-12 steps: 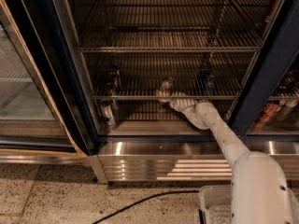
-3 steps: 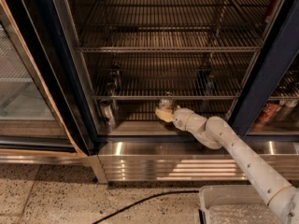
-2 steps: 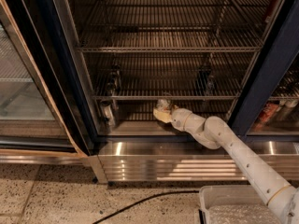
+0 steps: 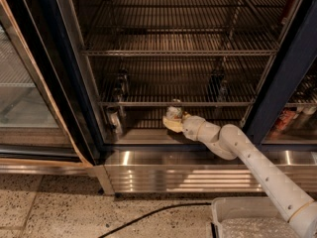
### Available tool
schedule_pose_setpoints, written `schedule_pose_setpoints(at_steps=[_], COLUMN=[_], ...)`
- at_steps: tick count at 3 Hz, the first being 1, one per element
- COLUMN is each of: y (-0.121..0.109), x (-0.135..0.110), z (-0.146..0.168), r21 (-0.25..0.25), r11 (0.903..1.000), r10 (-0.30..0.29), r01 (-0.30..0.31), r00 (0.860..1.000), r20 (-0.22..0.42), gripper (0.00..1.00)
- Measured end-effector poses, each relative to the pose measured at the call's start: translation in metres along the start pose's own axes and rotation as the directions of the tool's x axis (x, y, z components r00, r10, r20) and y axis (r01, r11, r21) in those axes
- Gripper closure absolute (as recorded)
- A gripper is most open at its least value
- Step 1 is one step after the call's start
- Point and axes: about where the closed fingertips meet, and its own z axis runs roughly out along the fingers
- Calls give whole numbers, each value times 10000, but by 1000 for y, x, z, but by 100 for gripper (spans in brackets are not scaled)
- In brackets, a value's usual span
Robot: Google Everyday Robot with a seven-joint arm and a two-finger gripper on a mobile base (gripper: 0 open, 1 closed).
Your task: Pick 7up can from bottom shelf of fridge
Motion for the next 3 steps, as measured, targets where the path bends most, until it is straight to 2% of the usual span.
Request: schedule_pose_setpoints(at_steps=[1, 3], y=[5, 5], x=[2, 9], z=[0, 3], r21=[-123, -121], r11=[9996, 9996], r10=[-248, -252], r01=[249, 252], r00=[9997, 9997], r20=[20, 21], gripper=[100, 100])
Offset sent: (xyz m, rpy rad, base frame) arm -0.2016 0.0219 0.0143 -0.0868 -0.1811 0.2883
